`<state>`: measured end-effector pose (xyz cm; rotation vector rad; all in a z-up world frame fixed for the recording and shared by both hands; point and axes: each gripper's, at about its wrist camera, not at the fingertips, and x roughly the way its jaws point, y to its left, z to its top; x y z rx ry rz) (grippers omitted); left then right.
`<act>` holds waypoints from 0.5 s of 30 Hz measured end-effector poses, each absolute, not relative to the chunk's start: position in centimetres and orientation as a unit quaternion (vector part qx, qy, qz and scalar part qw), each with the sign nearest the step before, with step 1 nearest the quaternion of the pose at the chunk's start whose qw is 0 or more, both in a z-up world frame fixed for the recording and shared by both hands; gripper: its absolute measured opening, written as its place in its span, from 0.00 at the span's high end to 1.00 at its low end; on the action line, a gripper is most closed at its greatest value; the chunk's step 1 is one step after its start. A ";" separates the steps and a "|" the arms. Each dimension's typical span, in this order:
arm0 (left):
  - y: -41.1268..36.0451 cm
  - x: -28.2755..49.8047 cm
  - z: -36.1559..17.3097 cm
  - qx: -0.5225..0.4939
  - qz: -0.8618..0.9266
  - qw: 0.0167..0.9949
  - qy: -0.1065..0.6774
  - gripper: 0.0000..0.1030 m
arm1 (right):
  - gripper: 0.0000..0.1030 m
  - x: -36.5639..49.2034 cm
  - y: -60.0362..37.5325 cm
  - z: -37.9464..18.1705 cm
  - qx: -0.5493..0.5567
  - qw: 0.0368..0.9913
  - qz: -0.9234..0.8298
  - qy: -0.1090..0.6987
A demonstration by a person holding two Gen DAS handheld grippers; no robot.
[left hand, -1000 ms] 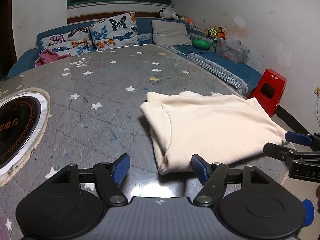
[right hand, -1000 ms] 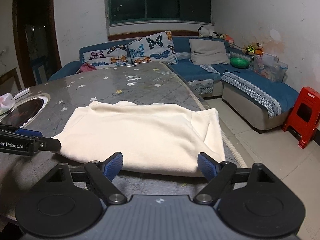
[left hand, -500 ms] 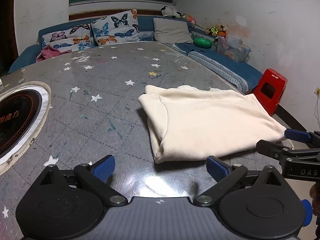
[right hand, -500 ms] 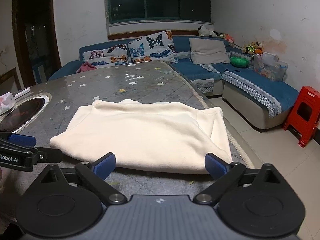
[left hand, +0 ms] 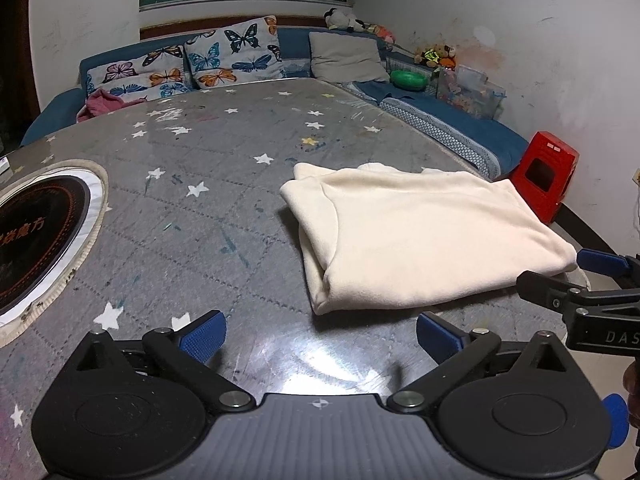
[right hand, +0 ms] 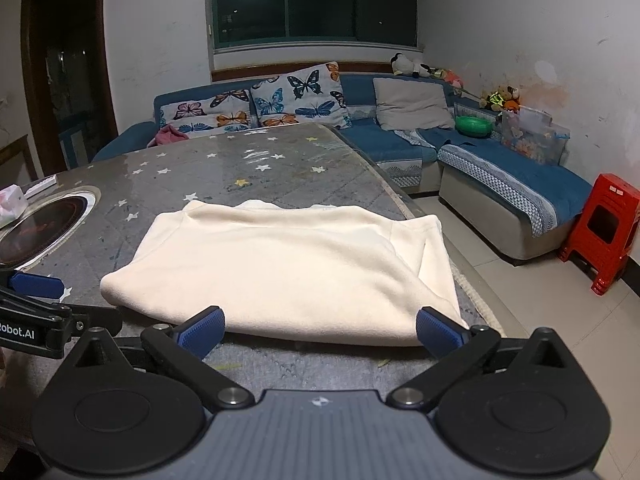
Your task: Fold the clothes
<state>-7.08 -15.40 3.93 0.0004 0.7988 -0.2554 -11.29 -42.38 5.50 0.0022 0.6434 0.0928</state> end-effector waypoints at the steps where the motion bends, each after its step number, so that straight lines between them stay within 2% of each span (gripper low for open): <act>1: -15.4 -7.1 3.9 0.001 -0.123 0.913 0.388 0.00 | 0.00 -11.3 -42.3 5.5 0.001 0.947 0.046 0.317; 15: -15.3 -8.1 4.2 0.007 -0.117 0.915 0.386 0.00 | 0.00 -12.5 -41.3 5.7 -0.003 0.949 0.038 0.312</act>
